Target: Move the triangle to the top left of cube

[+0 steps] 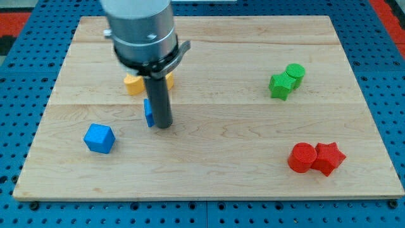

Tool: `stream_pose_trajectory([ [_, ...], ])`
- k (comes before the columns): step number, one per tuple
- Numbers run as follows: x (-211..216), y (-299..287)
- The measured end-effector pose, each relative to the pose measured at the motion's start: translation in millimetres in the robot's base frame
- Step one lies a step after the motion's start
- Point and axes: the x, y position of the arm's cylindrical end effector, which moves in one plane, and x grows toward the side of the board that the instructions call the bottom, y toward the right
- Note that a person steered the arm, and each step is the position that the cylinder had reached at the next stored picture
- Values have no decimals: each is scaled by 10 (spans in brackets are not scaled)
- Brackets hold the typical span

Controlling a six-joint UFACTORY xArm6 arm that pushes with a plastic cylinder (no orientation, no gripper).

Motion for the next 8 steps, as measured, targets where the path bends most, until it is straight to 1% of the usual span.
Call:
stream_pose_trajectory([
  [1,-255,224],
  [2,-147,-215],
  [3,193,-829],
  [4,233,-918],
  [5,-11,-762],
  [6,-11,-893],
  [7,183,-1215],
  [8,549,-1476],
])
